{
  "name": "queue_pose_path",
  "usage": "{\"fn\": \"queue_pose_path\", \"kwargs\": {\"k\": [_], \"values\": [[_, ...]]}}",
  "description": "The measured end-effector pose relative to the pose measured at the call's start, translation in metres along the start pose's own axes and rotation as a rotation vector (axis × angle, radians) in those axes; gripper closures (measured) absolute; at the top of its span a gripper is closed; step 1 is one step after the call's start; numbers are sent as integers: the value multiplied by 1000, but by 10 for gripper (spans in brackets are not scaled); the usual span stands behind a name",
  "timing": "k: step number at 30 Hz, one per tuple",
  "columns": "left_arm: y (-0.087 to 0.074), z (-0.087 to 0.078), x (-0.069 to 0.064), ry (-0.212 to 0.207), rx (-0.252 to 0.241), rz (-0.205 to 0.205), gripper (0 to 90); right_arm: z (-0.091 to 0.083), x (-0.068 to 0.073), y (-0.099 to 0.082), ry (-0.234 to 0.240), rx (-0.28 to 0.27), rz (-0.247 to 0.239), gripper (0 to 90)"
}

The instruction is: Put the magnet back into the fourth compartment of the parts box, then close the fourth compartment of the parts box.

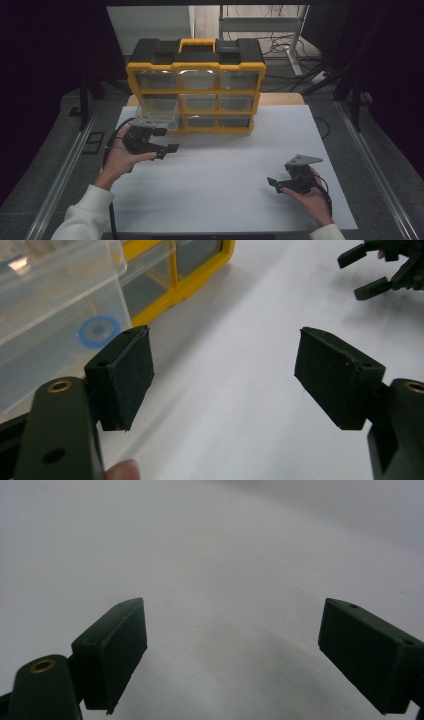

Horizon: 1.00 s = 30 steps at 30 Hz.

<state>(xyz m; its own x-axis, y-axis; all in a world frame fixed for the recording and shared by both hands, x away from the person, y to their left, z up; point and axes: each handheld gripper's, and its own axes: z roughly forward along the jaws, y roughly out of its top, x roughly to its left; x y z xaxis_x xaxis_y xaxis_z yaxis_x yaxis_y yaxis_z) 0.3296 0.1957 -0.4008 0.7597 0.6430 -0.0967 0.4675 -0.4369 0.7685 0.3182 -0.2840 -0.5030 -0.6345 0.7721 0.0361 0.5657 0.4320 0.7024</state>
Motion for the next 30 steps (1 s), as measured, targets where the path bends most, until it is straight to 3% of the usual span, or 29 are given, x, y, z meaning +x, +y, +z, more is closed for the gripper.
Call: {"fn": "queue_pose_path", "kwargs": {"k": [11,19,23,30], "values": [[-9,4,4,5,4,-26,229,-1,0,0,-5,3,0,127],[-12,5,3,43,2,-28,242,0,0,0,-4,-3,3,127],[-13,4,4,70,0,-43,333,0,-1,0,-5,-1,4,127],[-18,8,6,85,0,-55,604,0,-1,0,-7,-1,3,127]]}}
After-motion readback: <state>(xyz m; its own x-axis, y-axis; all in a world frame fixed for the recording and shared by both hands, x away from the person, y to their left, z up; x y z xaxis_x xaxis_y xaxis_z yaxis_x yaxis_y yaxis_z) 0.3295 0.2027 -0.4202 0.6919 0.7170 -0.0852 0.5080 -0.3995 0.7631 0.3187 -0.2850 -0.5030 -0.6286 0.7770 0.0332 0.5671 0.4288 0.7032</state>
